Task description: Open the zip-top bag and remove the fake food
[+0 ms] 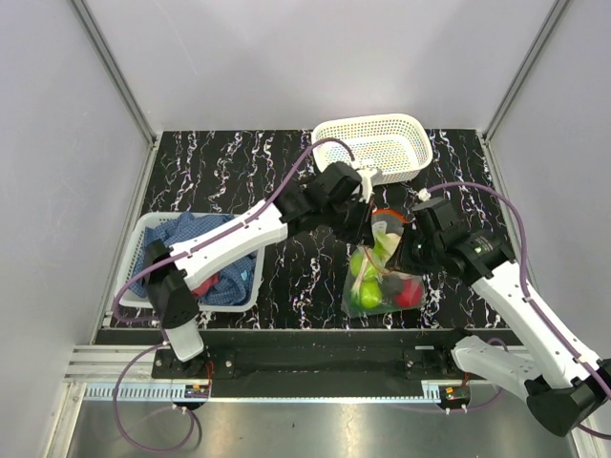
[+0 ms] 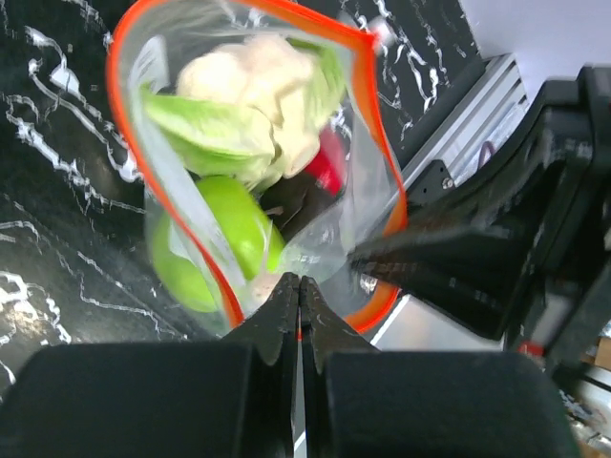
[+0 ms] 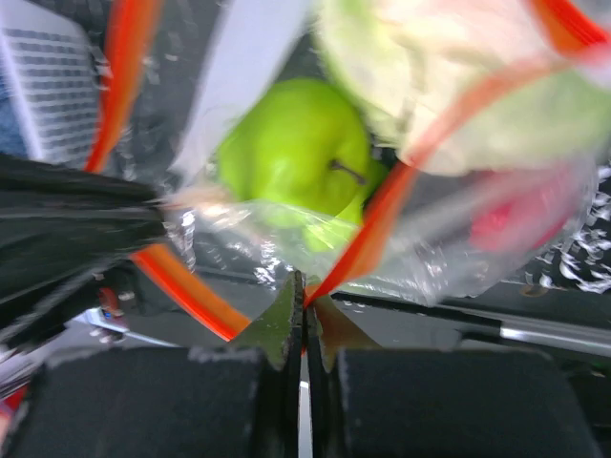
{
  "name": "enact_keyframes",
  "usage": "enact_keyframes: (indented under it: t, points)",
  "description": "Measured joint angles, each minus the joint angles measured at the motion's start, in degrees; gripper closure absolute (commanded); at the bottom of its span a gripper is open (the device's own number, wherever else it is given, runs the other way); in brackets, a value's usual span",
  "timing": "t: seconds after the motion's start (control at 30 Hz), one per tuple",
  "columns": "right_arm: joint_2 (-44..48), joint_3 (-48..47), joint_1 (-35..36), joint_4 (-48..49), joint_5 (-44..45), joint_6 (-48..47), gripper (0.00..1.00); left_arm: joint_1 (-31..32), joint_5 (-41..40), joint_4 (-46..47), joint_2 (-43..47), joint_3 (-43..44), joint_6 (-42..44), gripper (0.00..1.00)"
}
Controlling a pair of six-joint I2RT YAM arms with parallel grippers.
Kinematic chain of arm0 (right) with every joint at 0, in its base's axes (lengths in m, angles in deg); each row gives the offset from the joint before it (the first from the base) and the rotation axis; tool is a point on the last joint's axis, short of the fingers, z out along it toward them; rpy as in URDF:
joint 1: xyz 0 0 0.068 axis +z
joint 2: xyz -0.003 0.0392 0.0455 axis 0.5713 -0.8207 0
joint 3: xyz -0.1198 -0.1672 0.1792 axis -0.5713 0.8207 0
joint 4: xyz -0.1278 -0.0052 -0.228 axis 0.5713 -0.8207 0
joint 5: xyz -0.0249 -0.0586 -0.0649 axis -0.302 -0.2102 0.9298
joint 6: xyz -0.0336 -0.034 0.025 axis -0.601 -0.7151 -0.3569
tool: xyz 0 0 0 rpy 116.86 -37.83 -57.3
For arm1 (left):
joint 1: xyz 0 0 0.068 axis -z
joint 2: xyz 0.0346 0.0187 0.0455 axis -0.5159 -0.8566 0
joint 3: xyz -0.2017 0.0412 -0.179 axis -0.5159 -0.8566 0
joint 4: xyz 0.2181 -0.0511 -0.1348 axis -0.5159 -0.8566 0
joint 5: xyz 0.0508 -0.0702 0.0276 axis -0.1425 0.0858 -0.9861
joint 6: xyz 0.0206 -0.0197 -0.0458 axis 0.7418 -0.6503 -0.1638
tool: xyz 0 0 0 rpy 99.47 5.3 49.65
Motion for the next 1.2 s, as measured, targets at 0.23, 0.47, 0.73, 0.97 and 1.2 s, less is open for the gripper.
enact_keyframes:
  t: [0.23, 0.47, 0.73, 0.97, 1.2]
  points:
    - [-2.8, -7.7, 0.0, 0.6, -2.4, 1.8, 1.0, 1.2, -1.0, -6.3, -3.7, 10.9, 1.4, 1.0]
    - [-3.5, -10.3, 0.0, 0.5, -2.1, 4.0, 1.0, 2.3, -4.2, -11.7, -4.3, 19.5, 2.3, 1.0]
    - [-3.6, -10.3, 0.0, -0.3, -2.0, 4.9, 1.0, 3.0, -7.1, -16.7, -6.6, 25.3, 1.4, 1.0]
    - [-3.7, -10.4, 0.0, -1.6, -1.0, 4.8, 1.0, 3.9, -7.3, -20.4, -9.6, 29.9, 0.7, 1.0]
    - [-3.7, -14.3, 0.0, -4.1, -0.9, 4.8, 1.0, 4.3, -8.9, -21.1, -10.2, 30.8, 0.2, 1.0]
